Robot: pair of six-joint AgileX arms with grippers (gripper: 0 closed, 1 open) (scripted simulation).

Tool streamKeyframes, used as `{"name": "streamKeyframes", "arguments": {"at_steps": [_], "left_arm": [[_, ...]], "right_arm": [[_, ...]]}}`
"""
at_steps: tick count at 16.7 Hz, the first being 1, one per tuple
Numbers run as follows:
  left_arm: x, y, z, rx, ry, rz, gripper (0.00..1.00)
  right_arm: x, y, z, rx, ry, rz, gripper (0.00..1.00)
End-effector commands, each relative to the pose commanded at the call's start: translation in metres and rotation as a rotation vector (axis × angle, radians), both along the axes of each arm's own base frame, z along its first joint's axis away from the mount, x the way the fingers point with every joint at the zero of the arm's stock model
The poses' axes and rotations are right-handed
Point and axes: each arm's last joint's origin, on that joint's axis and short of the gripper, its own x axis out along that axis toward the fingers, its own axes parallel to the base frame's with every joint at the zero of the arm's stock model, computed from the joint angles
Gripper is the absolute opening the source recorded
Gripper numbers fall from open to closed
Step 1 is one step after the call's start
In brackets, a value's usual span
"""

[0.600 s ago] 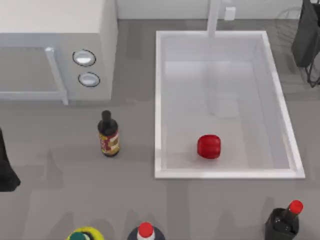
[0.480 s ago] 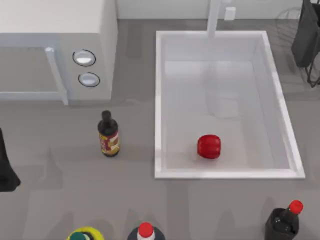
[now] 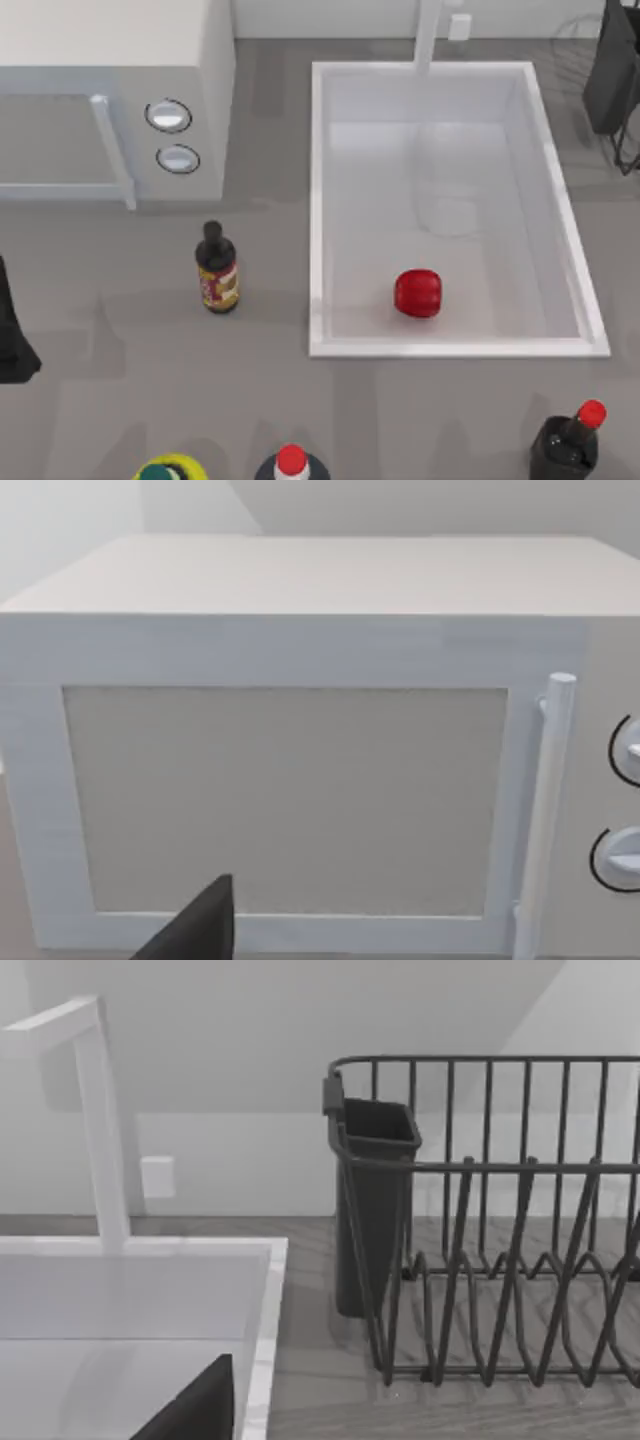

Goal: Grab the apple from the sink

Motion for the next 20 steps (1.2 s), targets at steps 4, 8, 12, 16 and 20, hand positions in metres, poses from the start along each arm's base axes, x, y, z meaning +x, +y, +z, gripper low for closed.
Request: {"name": "streamKeyframes", "arguments": {"at_steps": [4,8,12,16,20], "left_arm": [[0.000,0.000,0.000,0.000,0.000,0.000,1.00],[0.000,0.000,0.000,0.000,0.000,0.000,1.00],[0.000,0.000,0.000,0.000,0.000,0.000,1.00],[0.000,0.000,0.000,0.000,0.000,0.000,1.00],[0.000,0.000,0.000,0.000,0.000,0.000,1.00]], "right_arm": [[0.000,0.000,0.000,0.000,0.000,0.000,1.00],[0.000,0.000,0.000,0.000,0.000,0.000,1.00],[0.000,0.000,0.000,0.000,0.000,0.000,1.00],[0.000,0.001,0.004,0.007,0.020,0.006,1.00],[0.006,0.005,0.027,0.051,0.142,0.040,1.00]]}}
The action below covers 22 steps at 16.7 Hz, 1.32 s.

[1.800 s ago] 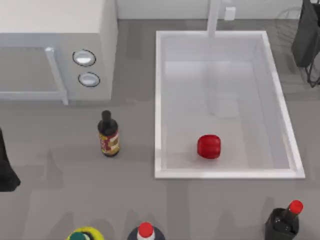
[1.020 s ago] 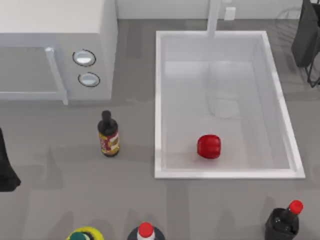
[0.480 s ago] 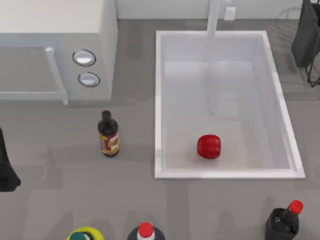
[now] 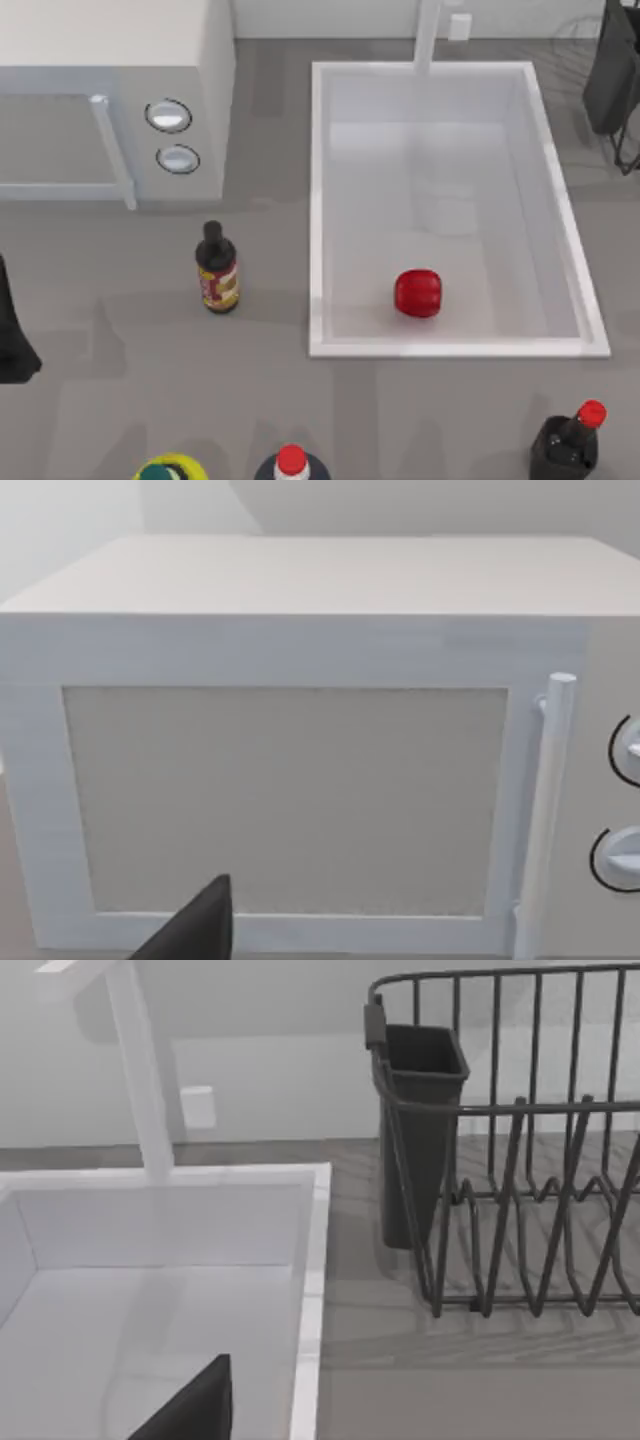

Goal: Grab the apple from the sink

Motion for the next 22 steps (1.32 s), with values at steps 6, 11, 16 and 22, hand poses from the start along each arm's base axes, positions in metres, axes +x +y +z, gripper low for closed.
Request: {"name": "streamKeyframes", "arguments": {"at_steps": [6,11,16,22], "left_arm": [[0.000,0.000,0.000,0.000,0.000,0.000,1.00],[0.000,0.000,0.000,0.000,0.000,0.000,1.00],[0.000,0.000,0.000,0.000,0.000,0.000,1.00],[0.000,0.000,0.000,0.000,0.000,0.000,1.00]], "right_arm": [[0.039,0.019,0.061,0.093,0.334,0.069,1.00],[0.115,0.059,0.094,0.125,0.689,0.096,1.00],[0.202,0.124,0.074,0.084,1.042,0.079,1.00],[0.262,0.199,0.005,-0.017,1.339,0.025,1.00]]}}
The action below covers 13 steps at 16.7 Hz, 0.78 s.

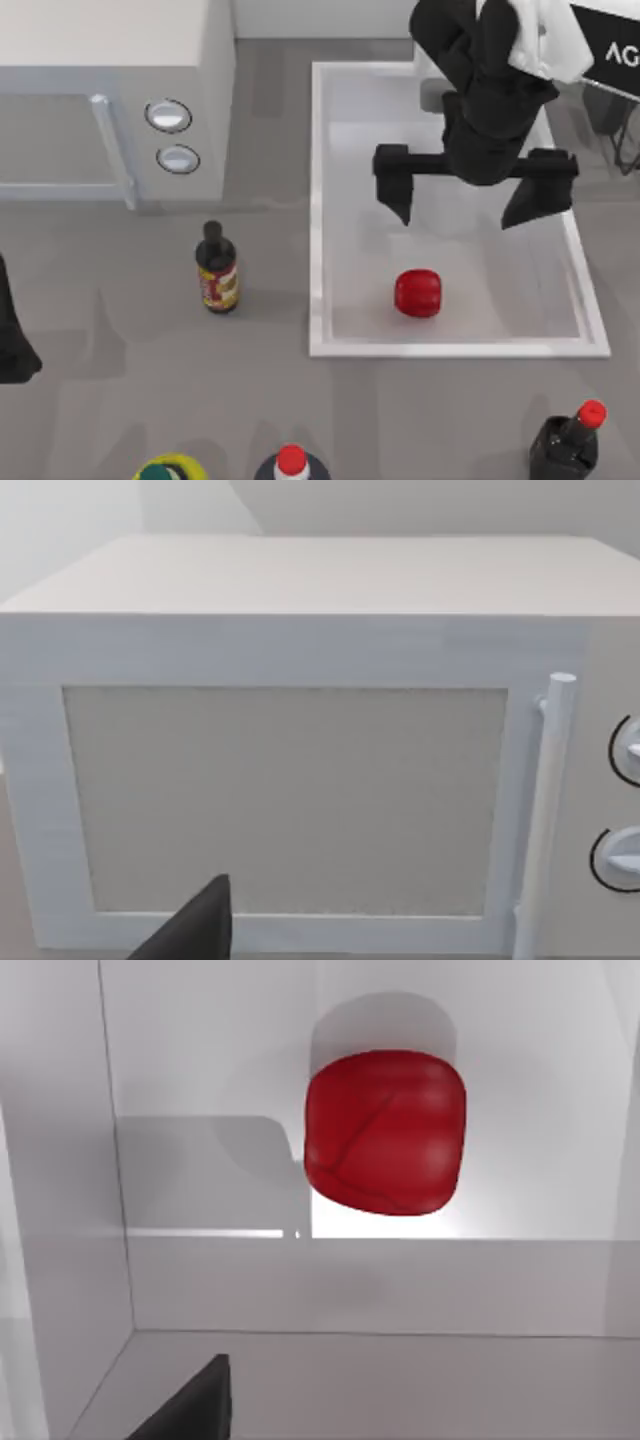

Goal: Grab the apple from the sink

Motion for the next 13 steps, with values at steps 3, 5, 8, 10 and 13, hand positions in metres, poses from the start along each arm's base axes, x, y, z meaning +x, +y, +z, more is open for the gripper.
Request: {"name": "streamKeyframes", "arguments": {"at_steps": [3,5,8,10,13], "left_arm": [[0.000,0.000,0.000,0.000,0.000,0.000,1.00],[0.000,0.000,0.000,0.000,0.000,0.000,1.00],[0.000,0.000,0.000,0.000,0.000,0.000,1.00],[0.000,0.000,0.000,0.000,0.000,0.000,1.00],[0.000,0.000,0.000,0.000,0.000,0.000,1.00]], "right_arm": [[0.010,0.020,-0.026,-0.038,0.071,0.006,1.00],[0.012,0.025,-0.033,-0.048,0.089,0.008,1.00],[0.012,0.025,-0.033,-0.048,0.089,0.008,1.00],[0.013,0.023,-0.033,-0.047,0.089,0.003,1.00],[0.015,0.023,-0.049,-0.051,0.095,0.004,1.00]]}}
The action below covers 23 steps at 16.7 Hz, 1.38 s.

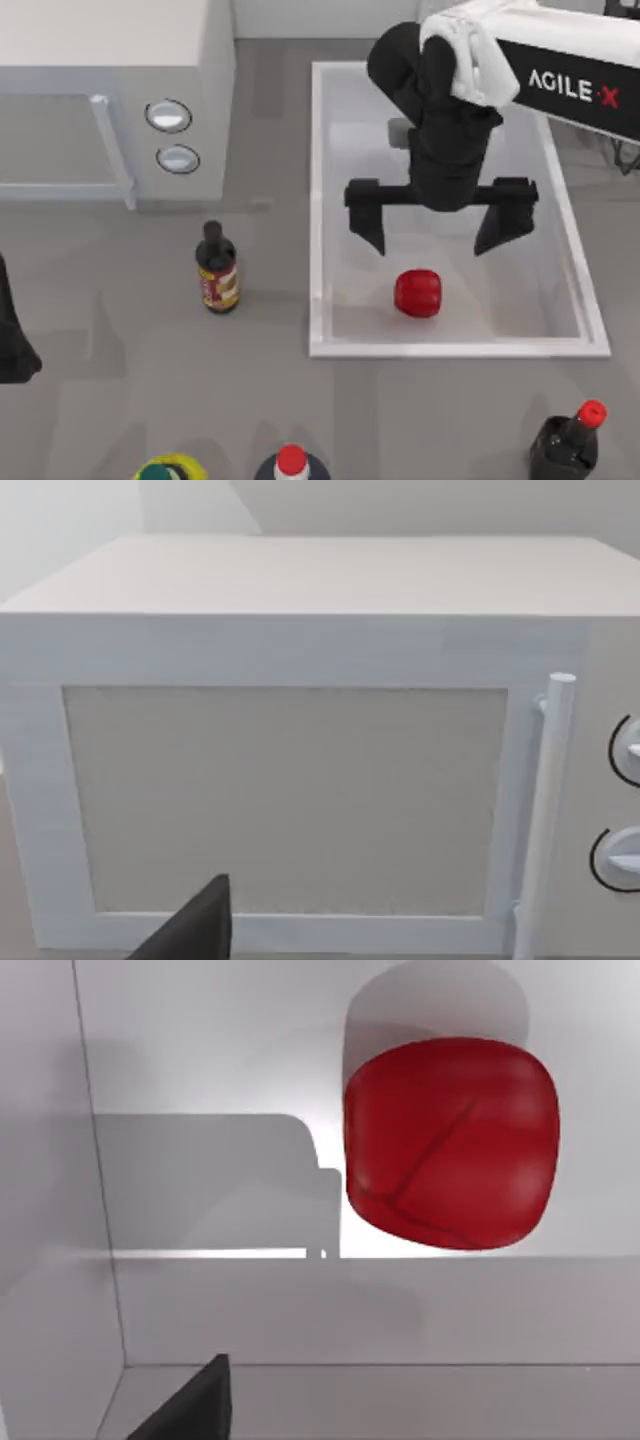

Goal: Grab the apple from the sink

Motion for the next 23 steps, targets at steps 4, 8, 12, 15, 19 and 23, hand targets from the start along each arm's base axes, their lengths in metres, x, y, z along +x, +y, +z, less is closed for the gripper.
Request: {"name": "streamKeyframes", "arguments": {"at_steps": [4,8,12,15,19,23], "left_arm": [[0.000,0.000,0.000,0.000,0.000,0.000,1.00],[0.000,0.000,0.000,0.000,0.000,0.000,1.00],[0.000,0.000,0.000,0.000,0.000,0.000,1.00],[0.000,0.000,0.000,0.000,0.000,0.000,1.00],[0.000,0.000,0.000,0.000,0.000,0.000,1.00],[0.000,0.000,0.000,0.000,0.000,0.000,1.00]], "right_arm": [[0.005,0.004,-0.060,0.007,-0.013,0.002,1.00],[0.001,0.003,-0.122,0.009,-0.016,0.004,1.00],[-0.002,0.001,-0.138,0.003,-0.006,0.004,1.00],[-0.002,0.001,-0.138,0.003,-0.006,0.004,0.92],[-0.002,0.001,-0.138,0.003,-0.006,0.004,0.62],[-0.002,0.001,-0.138,0.003,-0.006,0.004,0.32]]}}
